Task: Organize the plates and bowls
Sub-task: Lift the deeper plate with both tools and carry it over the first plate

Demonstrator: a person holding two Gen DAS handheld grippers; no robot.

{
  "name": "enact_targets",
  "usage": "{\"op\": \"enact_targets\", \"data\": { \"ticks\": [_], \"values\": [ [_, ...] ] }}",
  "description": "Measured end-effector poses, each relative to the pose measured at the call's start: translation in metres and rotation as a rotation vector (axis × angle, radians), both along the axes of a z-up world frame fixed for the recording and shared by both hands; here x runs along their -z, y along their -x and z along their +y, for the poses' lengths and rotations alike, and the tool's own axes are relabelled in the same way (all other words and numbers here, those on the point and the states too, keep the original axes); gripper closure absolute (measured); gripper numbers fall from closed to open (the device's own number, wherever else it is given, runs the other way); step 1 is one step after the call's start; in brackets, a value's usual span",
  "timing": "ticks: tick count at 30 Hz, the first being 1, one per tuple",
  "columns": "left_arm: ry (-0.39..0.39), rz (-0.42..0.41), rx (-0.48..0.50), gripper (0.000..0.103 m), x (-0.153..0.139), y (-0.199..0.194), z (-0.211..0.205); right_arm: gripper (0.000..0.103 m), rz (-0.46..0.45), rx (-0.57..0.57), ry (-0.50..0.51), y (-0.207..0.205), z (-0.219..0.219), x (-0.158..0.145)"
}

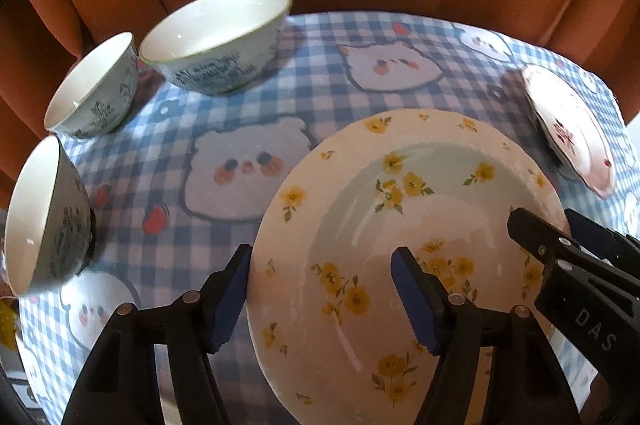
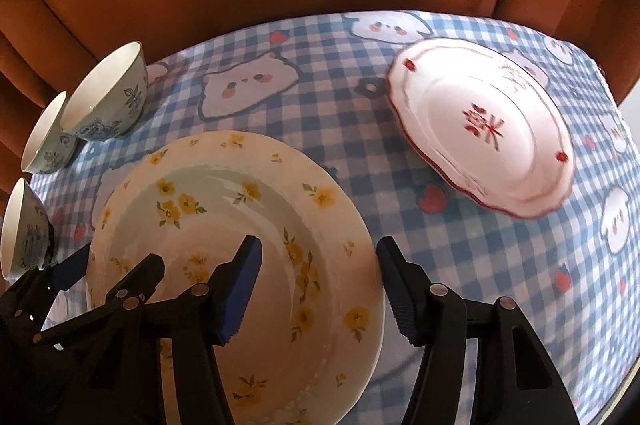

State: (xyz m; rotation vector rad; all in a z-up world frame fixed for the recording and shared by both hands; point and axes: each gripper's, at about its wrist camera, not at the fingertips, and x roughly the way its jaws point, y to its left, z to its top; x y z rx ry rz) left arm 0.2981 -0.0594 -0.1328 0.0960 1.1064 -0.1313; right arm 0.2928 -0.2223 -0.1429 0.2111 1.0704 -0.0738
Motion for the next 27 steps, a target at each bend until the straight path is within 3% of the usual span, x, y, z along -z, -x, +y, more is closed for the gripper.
{"op": "enact_targets", "data": {
  "ticks": [8,13,20,27],
  "values": [
    [-0.032,-0.008,0.052,0.034,0.001,0.015,-0.008,0.040,0.009,-0.036,0.014,0.025,-0.011,0.002],
    [-0.052,-0.018,0.036,0.034,0.002,0.015,-0.009,0.040,0.000,-0.112,0.055,0.027,-0.006,0.009],
    [-0.071,-0.014,0.005,0.031,0.004,0.011,-0.012,0.041,0.024,-0.147,0.024,0.019,-0.009,0.017],
    [-0.076,0.043,-0.039,0.030,0.003,0.005,-0.014,0.041,0.057,-0.170,0.024,0.015,-0.009,0.015]
  ]
}}
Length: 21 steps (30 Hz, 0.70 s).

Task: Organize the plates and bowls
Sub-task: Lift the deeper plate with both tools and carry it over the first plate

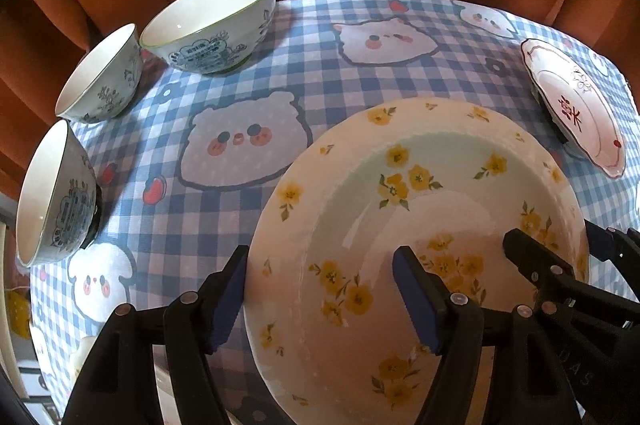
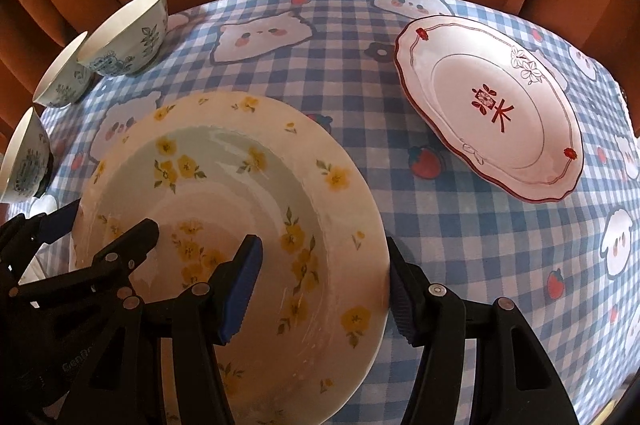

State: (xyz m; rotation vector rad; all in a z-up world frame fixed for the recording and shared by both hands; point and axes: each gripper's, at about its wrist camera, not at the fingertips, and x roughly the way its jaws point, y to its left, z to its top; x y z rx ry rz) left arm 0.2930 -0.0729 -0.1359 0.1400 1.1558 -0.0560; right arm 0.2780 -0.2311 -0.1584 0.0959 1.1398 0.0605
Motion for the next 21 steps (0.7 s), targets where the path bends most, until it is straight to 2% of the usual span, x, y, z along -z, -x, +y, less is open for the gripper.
{"op": "enact_targets", "data": {
  "ticks": [5,11,21],
  "values": [
    [0.014,0.030,-0.010,0.032,-0.001,0.002,0.001,0.041,0.013,0.012,0.005,-0.002,-0.001,-0.002],
    [0.038,0.024,0.020,0.032,-0.008,0.011,0.002,0.041,0.012,0.028,0.025,0.005,0.000,-0.010],
    [0.104,-0.015,0.094,0.032,-0.041,0.030,0.016,0.041,-0.032,0.106,0.084,0.032,0.011,-0.048]
  ]
}}
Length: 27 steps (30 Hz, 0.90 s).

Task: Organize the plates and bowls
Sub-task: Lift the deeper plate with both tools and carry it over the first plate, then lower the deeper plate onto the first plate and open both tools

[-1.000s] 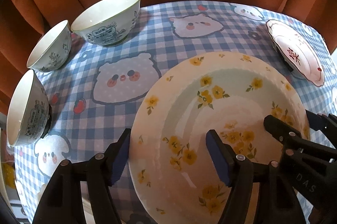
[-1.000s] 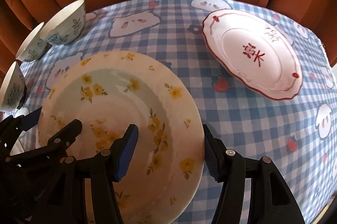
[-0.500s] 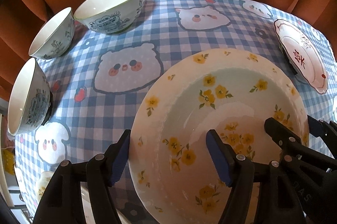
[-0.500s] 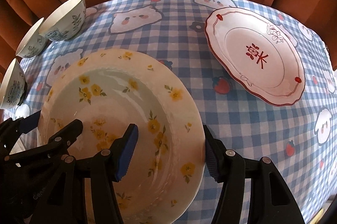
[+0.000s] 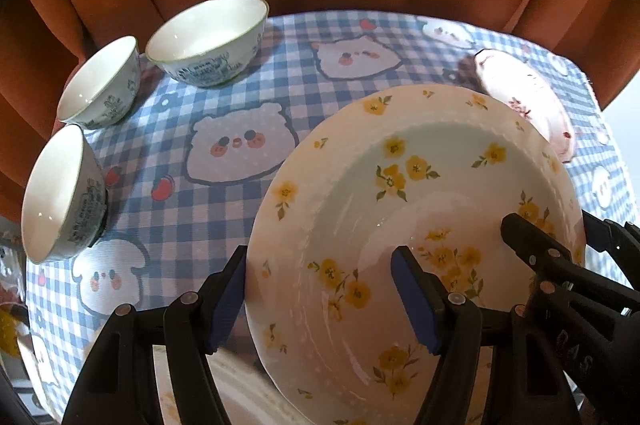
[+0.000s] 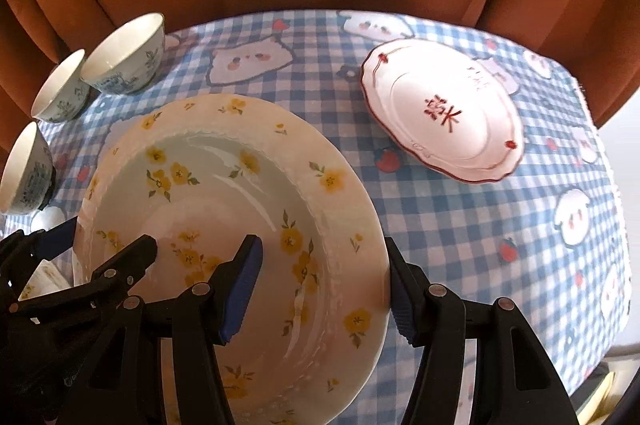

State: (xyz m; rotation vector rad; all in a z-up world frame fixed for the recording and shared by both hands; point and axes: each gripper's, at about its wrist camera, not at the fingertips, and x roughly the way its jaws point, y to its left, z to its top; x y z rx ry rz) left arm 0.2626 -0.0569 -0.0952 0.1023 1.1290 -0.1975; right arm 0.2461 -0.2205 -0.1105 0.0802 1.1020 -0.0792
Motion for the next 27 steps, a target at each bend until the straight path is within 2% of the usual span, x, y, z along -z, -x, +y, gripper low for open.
{"op": "enact_targets", "data": {
  "ticks": [13,21,27],
  "values": [
    [0.037,-0.063,0.026,0.032,-0.035,0.042,0.041,0.041,-0.072,0.052,0.042,0.045,0.039,-0.049],
    [0.044,-0.059,0.007,0.032,-0.037,0.068,0.074,0.041,-0.079,0.042,0.040,0.070,0.071,-0.056],
    [0.043,-0.031,-0.026,0.032,-0.027,0.088,0.100,0.041,-0.068,0.008,0.041,0.082,0.096,-0.052]
  ]
}}
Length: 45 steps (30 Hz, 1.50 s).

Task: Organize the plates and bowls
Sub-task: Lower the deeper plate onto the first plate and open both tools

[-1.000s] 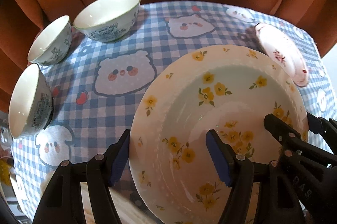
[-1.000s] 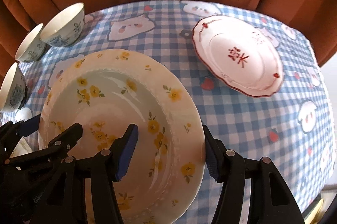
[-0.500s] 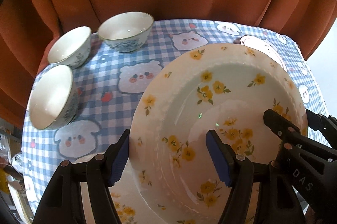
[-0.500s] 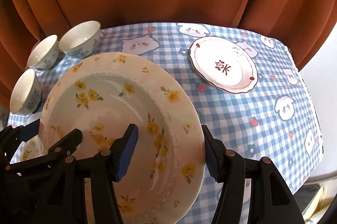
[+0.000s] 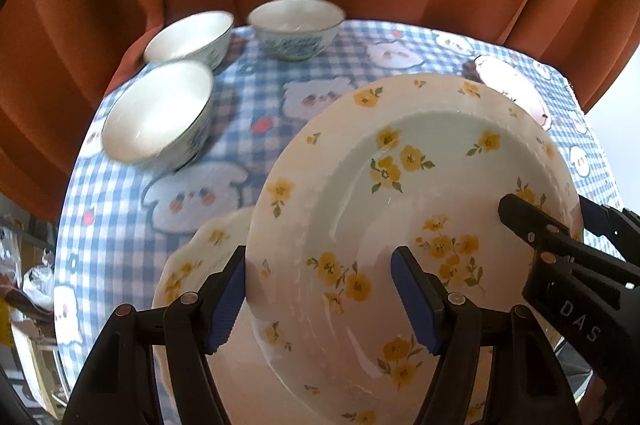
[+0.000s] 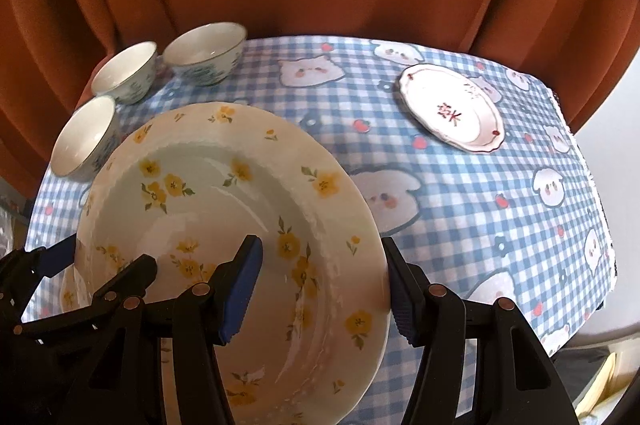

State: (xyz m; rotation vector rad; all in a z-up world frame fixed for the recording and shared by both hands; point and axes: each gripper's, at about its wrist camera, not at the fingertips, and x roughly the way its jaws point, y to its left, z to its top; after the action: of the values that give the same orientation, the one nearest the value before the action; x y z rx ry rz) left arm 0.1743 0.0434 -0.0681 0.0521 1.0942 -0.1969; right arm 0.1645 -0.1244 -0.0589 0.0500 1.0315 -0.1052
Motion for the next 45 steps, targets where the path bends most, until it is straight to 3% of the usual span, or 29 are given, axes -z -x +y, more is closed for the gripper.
{"op": "enact_targets", "data": {
  "ticks": [13,32,37,45],
  "values": [
    [0.015,0.097,-0.064,0.032,0.040,0.024,0.037,0.041,0.085,-0.061,-0.002,0.012,0.046,0.032],
    [0.017,0.132,-0.133,0.030,0.056,0.021,0.058,0.041,0.116,-0.130,0.061,-0.002,0.070,0.050],
    [-0.037,0.097,-0.129,0.030,0.054,0.026,0.060,0.041,0.144,-0.128,-0.002,-0.005,0.073,0.059],
    [-0.046,0.087,-0.130,0.030,0.055,0.028,0.059,0.041,0.152,-0.135,-0.011,-0.005,0.072,0.063]
  ]
}}
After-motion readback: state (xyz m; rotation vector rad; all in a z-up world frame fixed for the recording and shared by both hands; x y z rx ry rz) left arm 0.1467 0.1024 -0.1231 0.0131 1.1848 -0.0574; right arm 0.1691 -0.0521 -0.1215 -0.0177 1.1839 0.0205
